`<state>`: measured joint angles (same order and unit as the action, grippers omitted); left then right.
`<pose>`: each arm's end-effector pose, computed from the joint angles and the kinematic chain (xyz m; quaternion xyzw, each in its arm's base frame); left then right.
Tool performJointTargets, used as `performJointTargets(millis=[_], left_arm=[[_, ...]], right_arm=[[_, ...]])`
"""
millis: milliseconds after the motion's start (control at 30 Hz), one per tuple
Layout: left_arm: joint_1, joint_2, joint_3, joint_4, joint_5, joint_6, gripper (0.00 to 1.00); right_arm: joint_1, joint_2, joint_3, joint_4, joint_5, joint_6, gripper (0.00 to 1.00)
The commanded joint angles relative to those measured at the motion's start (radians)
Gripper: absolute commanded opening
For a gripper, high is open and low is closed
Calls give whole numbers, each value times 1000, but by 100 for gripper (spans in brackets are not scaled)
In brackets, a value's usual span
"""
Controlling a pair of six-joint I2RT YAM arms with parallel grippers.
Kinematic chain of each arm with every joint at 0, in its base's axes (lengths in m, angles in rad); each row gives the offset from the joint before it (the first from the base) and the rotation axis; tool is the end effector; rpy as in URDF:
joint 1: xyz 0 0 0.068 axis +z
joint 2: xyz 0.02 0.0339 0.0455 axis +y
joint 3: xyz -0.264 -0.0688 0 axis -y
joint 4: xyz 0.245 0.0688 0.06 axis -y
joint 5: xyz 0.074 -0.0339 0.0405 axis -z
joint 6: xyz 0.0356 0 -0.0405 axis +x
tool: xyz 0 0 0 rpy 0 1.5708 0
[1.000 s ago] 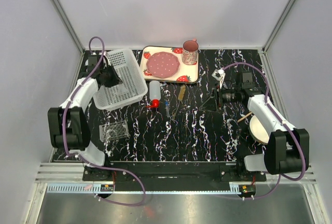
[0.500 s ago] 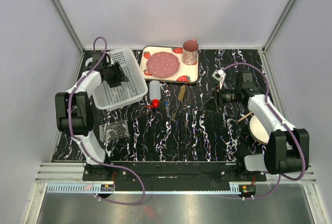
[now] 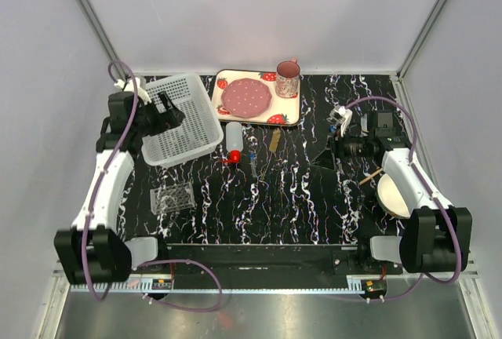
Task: Organize the chemistry lab equipment
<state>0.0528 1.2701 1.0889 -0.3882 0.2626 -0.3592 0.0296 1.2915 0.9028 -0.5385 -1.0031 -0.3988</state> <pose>0.2850 0.0058 0.3221 -0.1164 0.8642 -0.1861 0.4528 0.2516 0.0375 0.2554 -0.3254 0.7805 0.3975 0.3563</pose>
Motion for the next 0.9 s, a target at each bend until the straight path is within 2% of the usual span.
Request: performJointTargets(millis=[0, 167, 300, 433, 600, 733, 867], left_arm=[[35, -182, -125, 63, -8, 16, 99], [96, -308, -253, 29, 124, -17, 99], [99, -414, -314, 9, 191, -26, 99], [99, -488, -372, 0, 263, -41, 99], [99, -555, -428, -23, 300, -55, 99], [99, -580, -460, -31, 354, -60, 99], [99, -633, -477, -34, 351, -64, 99]], right_arm=[[-4, -43, -1, -8, 61, -37, 66], [-5, -17, 68, -109, 115, -69, 73], [-3, 61, 151, -251, 159, -87, 75], [-5, 117, 223, -316, 123, -71, 76], [10, 207, 294, -328, 63, 29, 76], [78, 298, 378, -342, 29, 98, 76], [221, 380, 438, -305, 70, 193, 76]])
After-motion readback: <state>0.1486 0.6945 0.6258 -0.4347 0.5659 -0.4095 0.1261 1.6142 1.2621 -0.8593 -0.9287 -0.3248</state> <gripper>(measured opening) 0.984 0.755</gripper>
